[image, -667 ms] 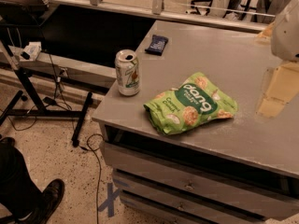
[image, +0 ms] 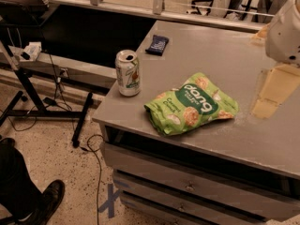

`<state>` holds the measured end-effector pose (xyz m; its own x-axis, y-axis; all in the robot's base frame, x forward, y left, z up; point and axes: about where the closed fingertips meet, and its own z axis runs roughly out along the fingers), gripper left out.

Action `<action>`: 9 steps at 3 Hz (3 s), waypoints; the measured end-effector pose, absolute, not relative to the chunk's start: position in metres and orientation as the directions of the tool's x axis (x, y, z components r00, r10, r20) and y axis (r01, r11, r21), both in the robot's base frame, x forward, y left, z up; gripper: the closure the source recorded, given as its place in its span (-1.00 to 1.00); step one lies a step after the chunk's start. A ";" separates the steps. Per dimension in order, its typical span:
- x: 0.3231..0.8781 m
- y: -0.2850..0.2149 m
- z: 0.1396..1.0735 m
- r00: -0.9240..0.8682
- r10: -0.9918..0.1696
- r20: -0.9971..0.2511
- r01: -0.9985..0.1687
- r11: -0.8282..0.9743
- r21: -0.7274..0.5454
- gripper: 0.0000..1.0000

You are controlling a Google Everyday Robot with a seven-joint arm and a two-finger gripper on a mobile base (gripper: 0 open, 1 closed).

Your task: Pick 7up can

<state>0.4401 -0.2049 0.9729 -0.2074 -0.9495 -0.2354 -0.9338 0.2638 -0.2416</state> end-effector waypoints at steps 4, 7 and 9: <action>0.499 -0.059 0.943 -0.030 -0.838 -0.545 -0.970 0.156 -0.186 -1.00; 0.541 -0.004 0.928 0.017 -0.561 -0.827 -0.961 0.218 -0.168 -1.00; 0.586 0.038 0.915 0.021 -0.398 -0.917 -0.958 0.256 -0.133 -1.00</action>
Offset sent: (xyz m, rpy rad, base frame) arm 0.0580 0.1726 -0.0285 0.4032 -0.0073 0.2500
